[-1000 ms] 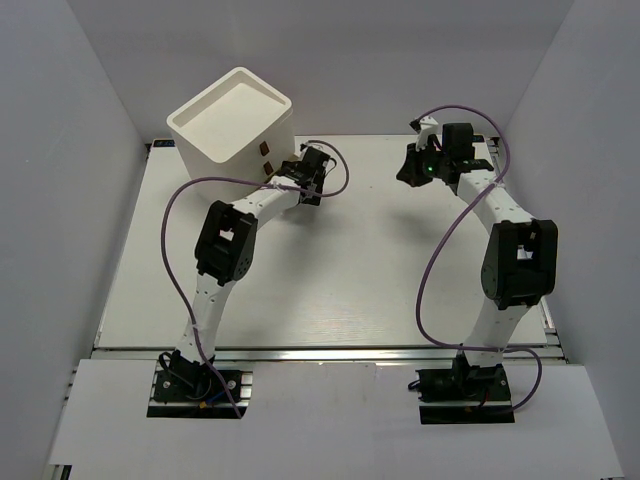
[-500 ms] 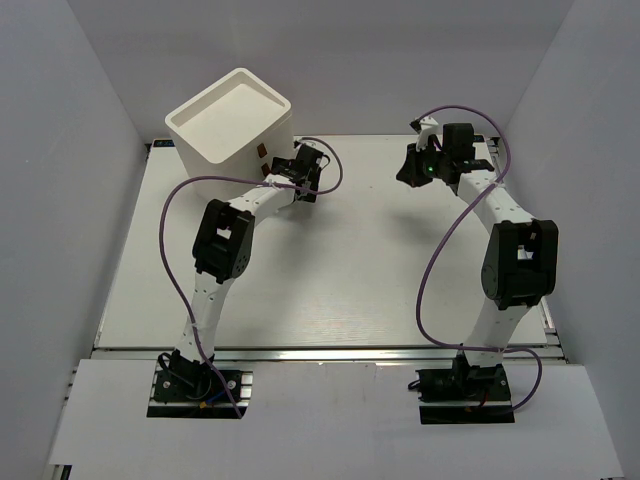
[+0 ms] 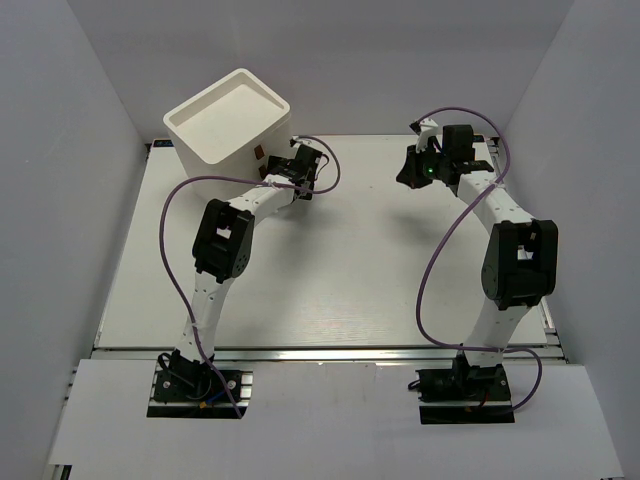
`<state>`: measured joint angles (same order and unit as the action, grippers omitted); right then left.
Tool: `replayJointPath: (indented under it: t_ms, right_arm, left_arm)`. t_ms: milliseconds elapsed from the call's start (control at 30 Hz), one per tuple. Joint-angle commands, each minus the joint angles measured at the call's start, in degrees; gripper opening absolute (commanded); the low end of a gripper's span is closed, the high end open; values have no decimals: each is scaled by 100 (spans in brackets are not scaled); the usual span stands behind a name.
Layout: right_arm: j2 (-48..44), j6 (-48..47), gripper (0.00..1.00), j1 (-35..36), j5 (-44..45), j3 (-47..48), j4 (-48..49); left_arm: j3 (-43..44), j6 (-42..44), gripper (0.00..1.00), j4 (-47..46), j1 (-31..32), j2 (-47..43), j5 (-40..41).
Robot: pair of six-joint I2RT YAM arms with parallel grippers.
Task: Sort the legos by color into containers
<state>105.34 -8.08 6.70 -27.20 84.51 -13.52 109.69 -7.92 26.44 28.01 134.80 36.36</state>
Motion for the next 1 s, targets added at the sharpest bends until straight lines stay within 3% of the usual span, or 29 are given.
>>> replayJointPath:
  t_ms: [0, 100, 200, 267, 300, 367, 400, 433, 567, 633, 767, 967]
  right_arm:
    - [-304, -1, 0, -46, -101, -31, 86]
    - [-330, -53, 0, -28, -119, -49, 60]
    - [-391, -325, 0, -11, -162, -93, -36]
    - [-374, -466, 5, -11, -259, -84, -203]
    - [-365, -589, 33, 7, -373, -58, -265]
    - [-356, -625, 57, -11, -487, -40, -432]
    - [-365, -573, 79, -11, -523, -40, -450]
    - [-382, -520, 89, -11, -532, -40, -459]
    - [-435, -196, 89, -28, -603, 171, -730]
    - [-453, 217, 89, -11, -95, 311, -792]
    - [-610, 763, 89, -20, 653, 522, -1039]
    - [-1198, 685, 89, 16, 1050, -3, -688]
  left_arm:
    - [44, 124, 98, -165, -138, -103, 495]
    - [79, 142, 96, -174, -76, -191, 258]
    - [132, 230, 89, -86, 46, -428, -478]
    - [1, 256, 93, -225, 99, -830, -1284]
    - [-322, 256, 97, -296, 99, -1024, -1541]
    - [-719, 239, 98, -594, 99, -1707, -2330]
    - [-1173, 134, 98, -700, 99, -1947, -2518]
    - [-1413, 72, 98, -823, 99, -2210, -2737]
    - [-2757, -402, 98, -1542, 99, -3678, -3627]
    - [-3581, -692, 98, -1807, 99, -4548, -4118]
    - [-4619, -1105, 98, -2413, 99, -5857, -4198]
    - [-5282, -1273, 98, -2521, 99, -6527, -4102]
